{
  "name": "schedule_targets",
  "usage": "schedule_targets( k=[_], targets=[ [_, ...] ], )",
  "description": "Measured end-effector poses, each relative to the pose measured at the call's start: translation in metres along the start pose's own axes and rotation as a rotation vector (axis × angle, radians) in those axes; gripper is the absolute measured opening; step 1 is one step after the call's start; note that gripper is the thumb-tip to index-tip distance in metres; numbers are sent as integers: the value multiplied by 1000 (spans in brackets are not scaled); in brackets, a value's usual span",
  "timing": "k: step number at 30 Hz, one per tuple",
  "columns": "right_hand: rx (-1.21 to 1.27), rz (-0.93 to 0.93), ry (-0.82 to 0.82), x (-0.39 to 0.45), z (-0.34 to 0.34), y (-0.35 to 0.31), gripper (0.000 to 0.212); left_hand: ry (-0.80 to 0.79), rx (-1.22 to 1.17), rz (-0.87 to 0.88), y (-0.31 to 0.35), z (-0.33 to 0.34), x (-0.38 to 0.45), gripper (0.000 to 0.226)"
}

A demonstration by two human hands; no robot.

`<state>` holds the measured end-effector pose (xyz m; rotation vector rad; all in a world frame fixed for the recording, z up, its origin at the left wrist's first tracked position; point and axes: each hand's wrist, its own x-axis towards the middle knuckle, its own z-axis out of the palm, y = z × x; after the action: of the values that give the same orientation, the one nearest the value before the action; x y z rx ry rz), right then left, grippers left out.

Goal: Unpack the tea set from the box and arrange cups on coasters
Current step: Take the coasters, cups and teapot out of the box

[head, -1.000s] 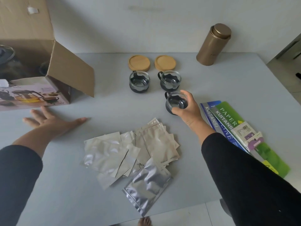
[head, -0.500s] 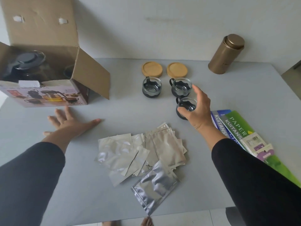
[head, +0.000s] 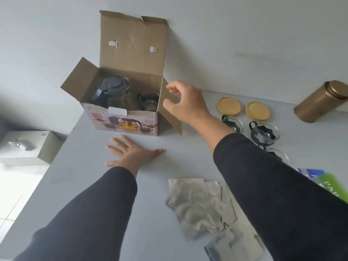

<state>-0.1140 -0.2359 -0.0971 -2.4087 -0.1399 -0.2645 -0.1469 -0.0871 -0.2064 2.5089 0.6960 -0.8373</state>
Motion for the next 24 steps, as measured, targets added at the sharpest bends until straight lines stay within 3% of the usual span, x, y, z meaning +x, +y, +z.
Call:
schedule_targets(
  k=[7,12,14,24],
  targets=[
    [-568,16,-279,70,72,-36,52,-110,-30,51,-5,-3,9,147],
    [-893,167,-429,91,98,-44,49,-157,-74,29,-2,-3,17,143],
    [-964,208,-477,95,103,-41,45,-167,-74,23,-2,-4,17,141],
    [-1027,303,-475,111,115,-38,64,-173,-103,36,-2,-3,20,139]
  ],
)
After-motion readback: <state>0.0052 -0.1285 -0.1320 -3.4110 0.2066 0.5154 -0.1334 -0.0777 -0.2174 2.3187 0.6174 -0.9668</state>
